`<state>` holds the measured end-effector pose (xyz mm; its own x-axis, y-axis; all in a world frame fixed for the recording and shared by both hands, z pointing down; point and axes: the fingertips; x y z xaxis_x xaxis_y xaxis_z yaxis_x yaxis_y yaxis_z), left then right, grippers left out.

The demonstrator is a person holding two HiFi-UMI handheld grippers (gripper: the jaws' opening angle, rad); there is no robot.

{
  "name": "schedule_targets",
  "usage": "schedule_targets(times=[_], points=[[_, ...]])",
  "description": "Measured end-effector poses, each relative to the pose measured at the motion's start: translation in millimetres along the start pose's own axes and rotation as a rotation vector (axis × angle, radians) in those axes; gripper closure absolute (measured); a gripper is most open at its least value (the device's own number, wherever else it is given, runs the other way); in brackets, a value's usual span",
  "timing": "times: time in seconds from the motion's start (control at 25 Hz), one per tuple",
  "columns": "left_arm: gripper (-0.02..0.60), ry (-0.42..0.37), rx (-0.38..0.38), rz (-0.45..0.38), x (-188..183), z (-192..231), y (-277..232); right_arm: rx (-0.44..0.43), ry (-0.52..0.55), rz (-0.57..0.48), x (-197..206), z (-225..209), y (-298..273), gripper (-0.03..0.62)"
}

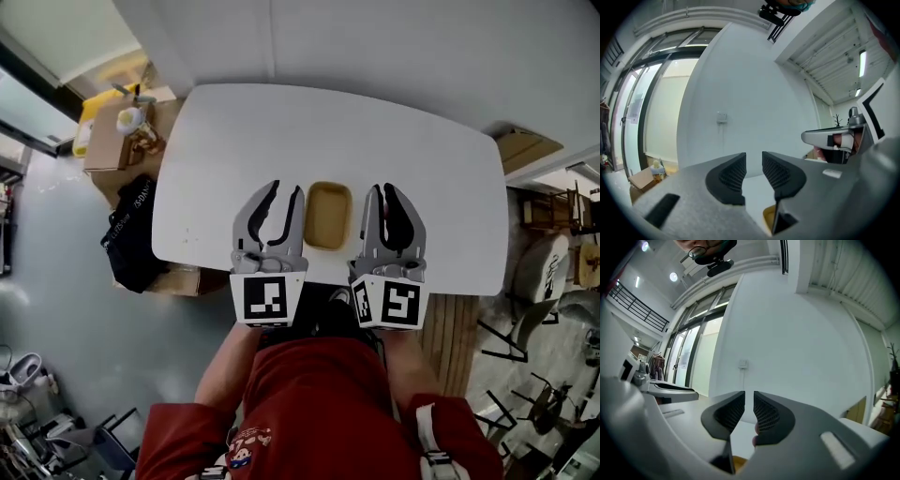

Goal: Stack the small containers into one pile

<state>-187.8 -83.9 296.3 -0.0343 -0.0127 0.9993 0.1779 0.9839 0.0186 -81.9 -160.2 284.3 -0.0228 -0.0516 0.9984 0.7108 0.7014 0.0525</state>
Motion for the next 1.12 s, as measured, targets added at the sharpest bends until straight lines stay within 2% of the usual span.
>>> schedule_targets(times=[0.32,0.44,0.56,0.68,1.12], points=[[0.499,-0.034,0.082,-0.028,-19,-19,-9,0.05,0.011,-0.047,-17,-10,15,0.557],[0.513,-0.052,0.083,-0.052,-24,-25,-11,0.055,0.019,-0.051,-18,-16,20,0.566],[0.543,-0.051,0.081,-0.051,-26,-33,-13,0.052,0.019,-0.063,-22,-22,23,0.593],[0.579,-0.05,0.08,-0.065,-30,-40,-15,0.028,0.007,-0.072,-25,-25,26,0.594],[0.58,-0.048,0.068,-0.053,-30,-65,-19,-0.011,0.014,-0.035,-14,-40,31,0.594]])
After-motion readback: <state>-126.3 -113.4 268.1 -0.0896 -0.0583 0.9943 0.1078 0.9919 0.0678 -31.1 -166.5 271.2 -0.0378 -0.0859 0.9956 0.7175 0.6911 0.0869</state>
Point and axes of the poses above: the fingertips, and each gripper's own axes: y backward along the fingers, z to its left, x out of its underside, and after that the axes turned 8 degrees about x, right-handed
